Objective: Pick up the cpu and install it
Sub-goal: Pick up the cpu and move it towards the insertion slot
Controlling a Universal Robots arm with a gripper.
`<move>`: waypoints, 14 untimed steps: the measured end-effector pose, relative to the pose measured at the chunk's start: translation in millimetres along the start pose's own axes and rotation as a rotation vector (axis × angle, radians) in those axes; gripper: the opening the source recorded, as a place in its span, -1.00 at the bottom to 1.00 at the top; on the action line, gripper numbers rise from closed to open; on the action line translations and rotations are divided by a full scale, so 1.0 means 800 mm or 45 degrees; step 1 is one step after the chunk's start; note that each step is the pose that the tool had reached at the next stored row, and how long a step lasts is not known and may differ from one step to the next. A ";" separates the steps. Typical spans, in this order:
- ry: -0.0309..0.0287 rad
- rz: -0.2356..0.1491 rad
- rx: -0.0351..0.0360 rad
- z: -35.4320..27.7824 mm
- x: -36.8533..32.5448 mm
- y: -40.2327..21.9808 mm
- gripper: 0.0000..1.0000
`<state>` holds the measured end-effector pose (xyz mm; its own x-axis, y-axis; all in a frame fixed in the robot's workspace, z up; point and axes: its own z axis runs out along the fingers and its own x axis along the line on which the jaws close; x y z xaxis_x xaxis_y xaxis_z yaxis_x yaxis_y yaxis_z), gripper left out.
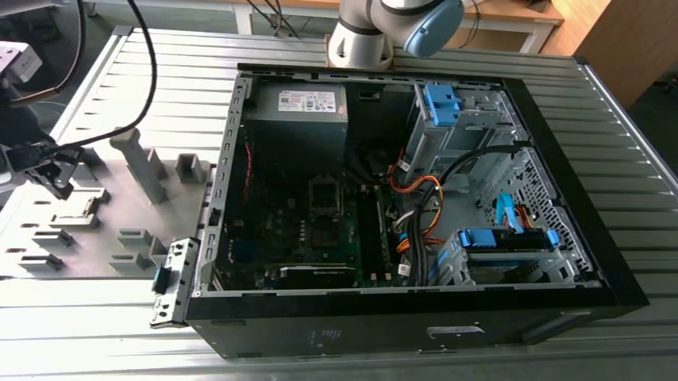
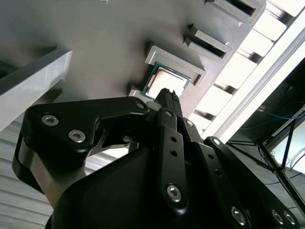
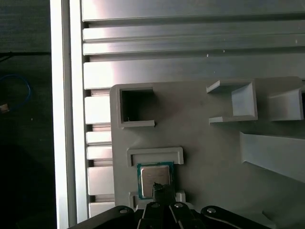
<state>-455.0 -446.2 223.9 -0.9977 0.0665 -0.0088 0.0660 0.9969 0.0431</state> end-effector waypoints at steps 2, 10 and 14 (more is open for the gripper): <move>-0.0002 0.000 -0.0001 0.0016 0.0008 -0.0001 -0.79; -0.0002 0.000 -0.0001 0.0092 0.0036 -0.0006 -0.79; 0.0000 -0.005 -0.0002 0.0137 0.0039 -0.0007 -0.79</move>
<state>-458.0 -446.1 212.9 -0.9980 0.0626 -0.0090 0.0621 0.9971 0.0432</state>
